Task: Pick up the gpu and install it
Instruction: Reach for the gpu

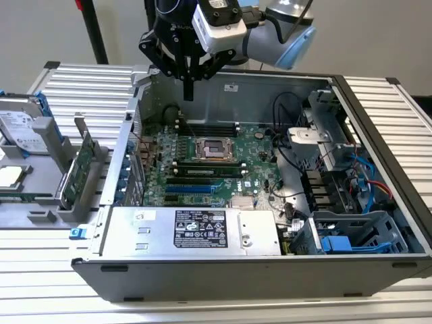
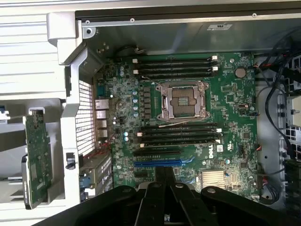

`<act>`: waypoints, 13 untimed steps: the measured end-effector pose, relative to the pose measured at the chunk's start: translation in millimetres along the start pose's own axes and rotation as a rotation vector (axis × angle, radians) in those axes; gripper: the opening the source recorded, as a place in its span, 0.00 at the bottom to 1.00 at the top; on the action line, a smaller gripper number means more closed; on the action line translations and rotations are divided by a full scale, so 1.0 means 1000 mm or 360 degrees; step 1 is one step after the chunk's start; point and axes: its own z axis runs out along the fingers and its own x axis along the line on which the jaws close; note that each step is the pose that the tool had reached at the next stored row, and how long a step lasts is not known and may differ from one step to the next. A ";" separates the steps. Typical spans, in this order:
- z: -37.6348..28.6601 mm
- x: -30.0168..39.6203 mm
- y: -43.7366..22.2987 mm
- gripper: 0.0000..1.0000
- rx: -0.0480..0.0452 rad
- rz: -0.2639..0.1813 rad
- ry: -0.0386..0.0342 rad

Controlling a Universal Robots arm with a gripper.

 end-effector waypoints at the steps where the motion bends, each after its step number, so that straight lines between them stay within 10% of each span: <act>1: 0.0000 0.0000 0.0000 0.00 0.0000 0.0000 0.0000; 13: -0.0002 0.0071 -0.0005 0.00 0.0000 0.0000 0.0000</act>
